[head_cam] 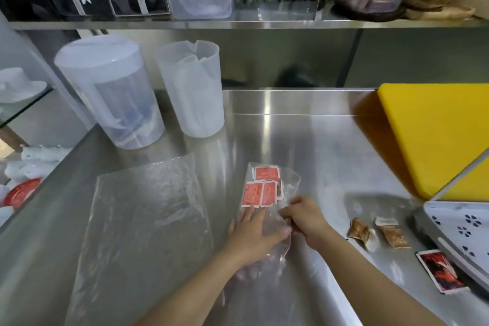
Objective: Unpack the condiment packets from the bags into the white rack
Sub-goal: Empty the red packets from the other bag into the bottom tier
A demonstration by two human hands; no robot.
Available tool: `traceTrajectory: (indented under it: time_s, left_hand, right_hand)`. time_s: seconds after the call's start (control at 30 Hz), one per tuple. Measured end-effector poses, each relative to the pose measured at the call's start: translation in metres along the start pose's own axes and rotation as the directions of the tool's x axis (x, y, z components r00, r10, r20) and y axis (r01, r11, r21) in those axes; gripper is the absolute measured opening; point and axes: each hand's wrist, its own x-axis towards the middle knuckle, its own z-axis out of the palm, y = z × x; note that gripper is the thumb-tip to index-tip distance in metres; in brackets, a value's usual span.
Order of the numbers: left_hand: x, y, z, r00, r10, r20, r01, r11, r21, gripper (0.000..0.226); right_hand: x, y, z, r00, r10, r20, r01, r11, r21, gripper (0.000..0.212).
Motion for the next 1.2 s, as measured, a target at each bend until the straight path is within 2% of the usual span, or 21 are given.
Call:
traceTrajectory:
  time_s: [0.1, 0.17, 0.2, 0.27, 0.33, 0.4, 0.47, 0.53, 0.57, 0.6, 0.67, 0.77, 0.83, 0.9, 0.97, 1.0, 1.1, 1.13, 1.2]
  left_hand:
    - [-0.008, 0.024, -0.017, 0.998, 0.031, 0.061, -0.003, 0.912, -0.41, 0.098]
    - [-0.01, 0.033, -0.024, 0.991, 0.091, 0.098, -0.043, 0.91, -0.413, 0.102]
    - [-0.01, 0.037, -0.028, 0.992, 0.103, 0.078, -0.067, 0.926, -0.371, 0.094]
    - [-0.007, 0.037, -0.032, 0.998, 0.043, -0.054, -0.057, 0.957, -0.285, 0.068]
    - [-0.004, 0.034, -0.036, 0.978, -0.067, -0.196, -0.019, 0.914, -0.404, 0.042]
    - [-0.003, 0.029, -0.042, 0.949, -0.213, -0.234, 0.005, 0.749, -0.663, 0.027]
    - [-0.001, 0.018, -0.047, 0.939, -0.301, -0.168, 0.015, 0.522, -0.853, 0.026]
    - [0.003, 0.006, -0.05, 0.957, -0.283, -0.063, 0.034, 0.324, -0.946, 0.027]
    - [0.004, 0.002, -0.049, 0.966, -0.258, -0.01, 0.059, 0.259, -0.964, 0.028]
    - [0.003, 0.0, -0.048, 0.973, -0.229, 0.039, 0.092, 0.228, -0.969, 0.029]
    - [-0.003, 0.001, -0.043, 0.972, -0.196, 0.129, 0.178, 0.258, -0.95, 0.032]
    - [-0.006, 0.001, -0.031, 0.955, -0.25, 0.16, 0.254, 0.411, -0.876, 0.028]
    - [-0.004, 0.004, -0.031, 0.957, -0.289, 0.04, 0.195, 0.533, -0.823, 0.015]
    - [-0.008, 0.015, -0.04, 0.959, -0.254, -0.126, 0.06, 0.618, -0.784, 0.016]
    - [-0.019, 0.034, -0.055, 0.962, -0.133, -0.239, -0.098, 0.649, -0.755, 0.032]
    - [-0.026, 0.043, -0.064, 0.969, -0.04, -0.245, -0.159, 0.658, -0.736, 0.048]
    - [-0.05, 0.069, -0.084, 0.972, 0.216, -0.094, -0.229, 0.781, -0.581, 0.111]
    - [-0.061, 0.078, -0.087, 0.963, 0.266, -0.042, -0.251, 0.83, -0.498, 0.123]
    - [-0.08, 0.094, -0.085, 0.95, 0.313, 0.001, -0.295, 0.899, -0.325, 0.128]
  right_hand:
    - [-0.008, -0.024, -0.001, 0.999, -0.041, 0.02, 0.036, 0.98, 0.194, 0.022]
    - [-0.015, -0.038, 0.001, 0.996, -0.072, 0.052, 0.058, 0.972, 0.228, 0.019]
    - [-0.017, -0.042, 0.002, 0.993, -0.091, 0.081, 0.069, 0.969, 0.238, 0.016]
    - [-0.022, -0.046, 0.004, 0.986, -0.115, 0.123, 0.084, 0.969, 0.232, 0.012]
    - [-0.024, -0.043, 0.002, 0.988, -0.119, 0.095, 0.099, 0.976, 0.194, 0.015]
    - [-0.022, -0.031, -0.002, 0.997, -0.078, 0.02, 0.075, 0.989, 0.124, 0.017]
    - [-0.023, -0.018, -0.006, 0.999, 0.027, 0.018, -0.029, 0.994, 0.103, 0.022]
    - [-0.025, -0.008, -0.007, 0.977, 0.144, 0.159, -0.172, 0.968, 0.184, 0.034]
    - [-0.028, -0.006, -0.008, 0.955, 0.18, 0.234, -0.231, 0.95, 0.212, 0.041]
    - [-0.03, -0.006, -0.008, 0.941, 0.185, 0.282, -0.256, 0.937, 0.239, 0.037]
    - [-0.03, -0.006, -0.007, 0.956, 0.121, 0.268, -0.203, 0.93, 0.305, 0.016]
    - [-0.029, -0.015, -0.006, 0.991, 0.02, 0.136, -0.061, 0.95, 0.305, 0.026]
    - [-0.031, -0.027, -0.01, 0.995, 0.006, 0.097, -0.035, 0.953, 0.3, 0.024]
    - [-0.037, -0.046, -0.017, 0.998, -0.019, 0.066, -0.005, 0.934, 0.356, 0.022]
    - [-0.044, -0.07, -0.023, 0.996, -0.077, 0.037, 0.055, 0.909, 0.414, 0.028]
    - [-0.049, -0.082, -0.026, 0.994, -0.11, 0.016, 0.092, 0.897, 0.432, 0.033]
    - [-0.063, -0.113, -0.032, 0.979, -0.201, -0.038, 0.191, 0.83, 0.523, 0.044]
    - [-0.067, -0.122, -0.033, 0.972, -0.231, -0.038, 0.215, 0.813, 0.541, 0.036]
    - [-0.075, -0.136, -0.033, 0.96, -0.278, -0.042, 0.259, 0.816, 0.517, 0.019]
